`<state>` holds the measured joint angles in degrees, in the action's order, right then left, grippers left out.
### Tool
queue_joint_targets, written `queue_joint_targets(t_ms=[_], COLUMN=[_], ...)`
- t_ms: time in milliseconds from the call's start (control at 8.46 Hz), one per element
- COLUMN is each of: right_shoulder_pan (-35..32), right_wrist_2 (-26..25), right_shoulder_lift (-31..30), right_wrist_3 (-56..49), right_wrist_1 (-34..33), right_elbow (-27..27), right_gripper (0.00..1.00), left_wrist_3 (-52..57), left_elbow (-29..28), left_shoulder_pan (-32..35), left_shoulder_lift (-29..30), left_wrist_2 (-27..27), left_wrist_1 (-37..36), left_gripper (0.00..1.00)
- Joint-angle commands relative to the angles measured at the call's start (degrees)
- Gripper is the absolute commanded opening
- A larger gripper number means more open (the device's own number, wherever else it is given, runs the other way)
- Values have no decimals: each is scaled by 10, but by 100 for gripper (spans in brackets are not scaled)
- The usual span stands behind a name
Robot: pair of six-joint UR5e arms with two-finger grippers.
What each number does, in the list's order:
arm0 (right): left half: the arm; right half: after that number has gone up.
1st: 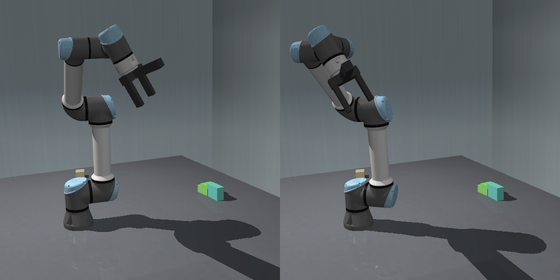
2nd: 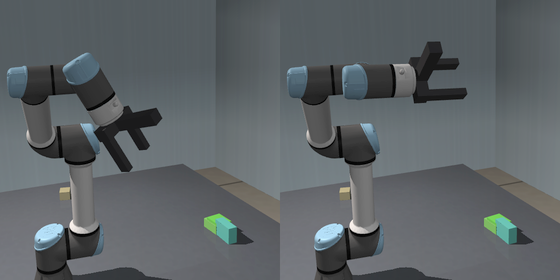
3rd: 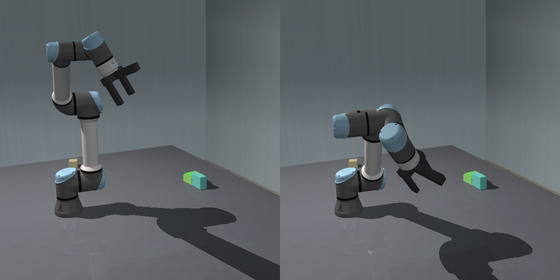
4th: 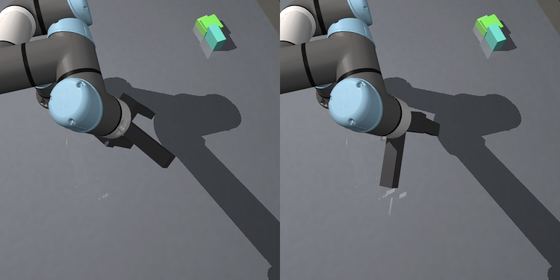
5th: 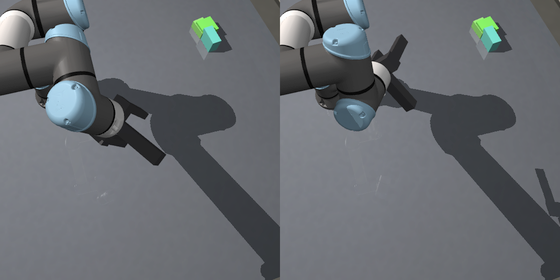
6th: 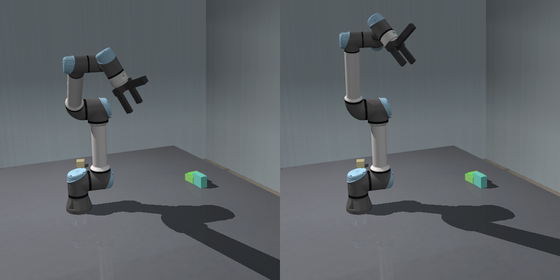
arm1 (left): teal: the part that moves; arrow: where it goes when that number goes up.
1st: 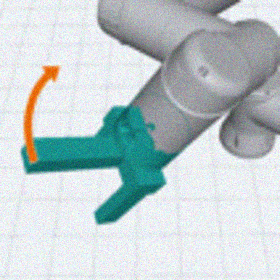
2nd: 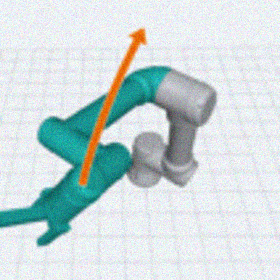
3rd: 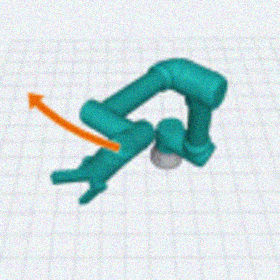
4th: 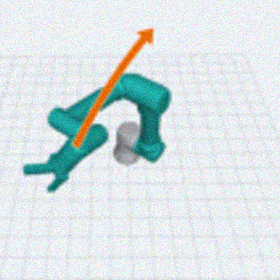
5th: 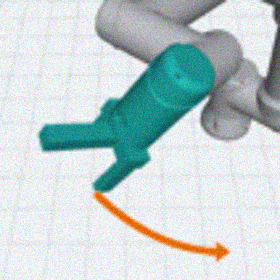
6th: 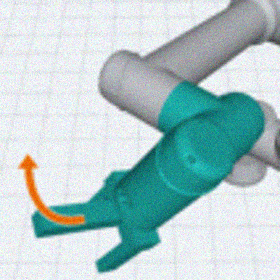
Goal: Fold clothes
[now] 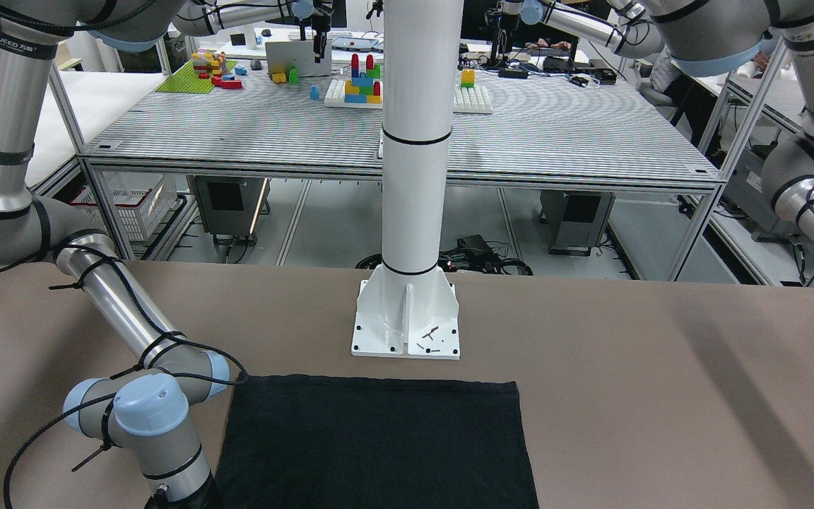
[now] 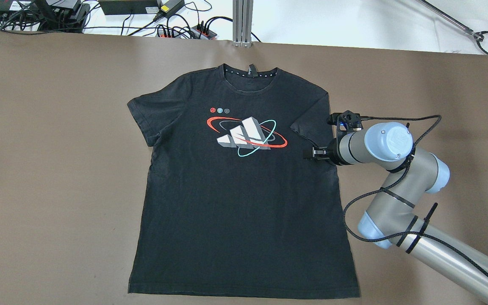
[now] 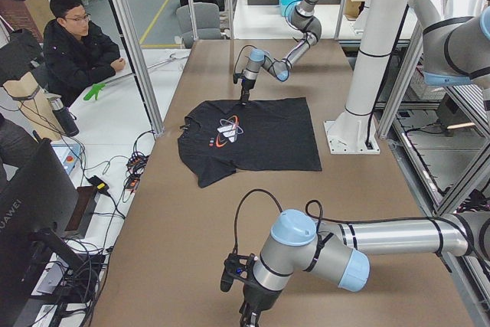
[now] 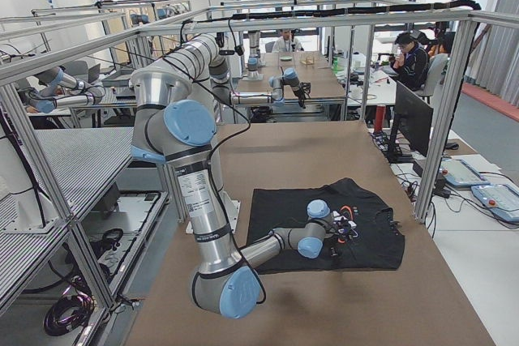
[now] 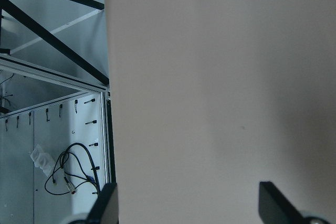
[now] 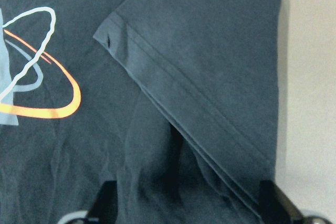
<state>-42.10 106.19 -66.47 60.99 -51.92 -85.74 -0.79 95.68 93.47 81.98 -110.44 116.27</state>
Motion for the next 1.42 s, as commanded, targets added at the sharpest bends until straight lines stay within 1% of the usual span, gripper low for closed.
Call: queue_joint_targets(t_ms=[0, 118, 236, 354, 473, 591, 709, 827, 945, 1063, 1181, 1300], right_shoulder_pan=[2, 2, 2, 2, 3, 4, 5, 6, 8, 8, 8, 8], right_wrist_2=[2, 2, 2, 4, 3, 3, 3, 2, 1, 0, -1, -2], right_shoulder_lift=[-76, -101, -125, -136, -135, -133, -132, -129, -128, -128, -128, -129], right_wrist_3=[1, 1, 8, 13, 13, 13, 13, 13, 13, 13, 13, 13], right_wrist_1=[-17, -27, -28, -29, -29, -29, -30, -41, -46, -46, -46, -46], right_elbow=[-113, -143, -170, -184, -182, -179, -177, -176, -176, -175, -175, -175], right_gripper=[95, 95, 95, 95, 95, 95, 95, 95, 95, 95, 95, 95], left_wrist_3=[0, -1, -22, -75, -154, -202, -220, -225, -230, -258, -284, -314], left_elbow=[0, -1, -4, -7, -29, -62, -91, -134, -194, -244, -264, -303], left_shoulder_pan=[-1, -11, -37, -83, -127, -157, -166, -175, -188, -194, -223, -246], left_shoulder_lift=[6, 21, 40, 74, 110, 154, 194, 231, 288, 339, 372, 422], left_wrist_2=[-4, -41, -89, -107, -112, -126, -147, -172, -207, -234, -233, -230], left_wrist_1=[-1, -4, -6, -8, -6, -3, -3, -2, -2, -1, -2, -1], left_gripper=[94, 94, 94, 94, 94, 94, 94, 93, 89, 82, 78, 75])
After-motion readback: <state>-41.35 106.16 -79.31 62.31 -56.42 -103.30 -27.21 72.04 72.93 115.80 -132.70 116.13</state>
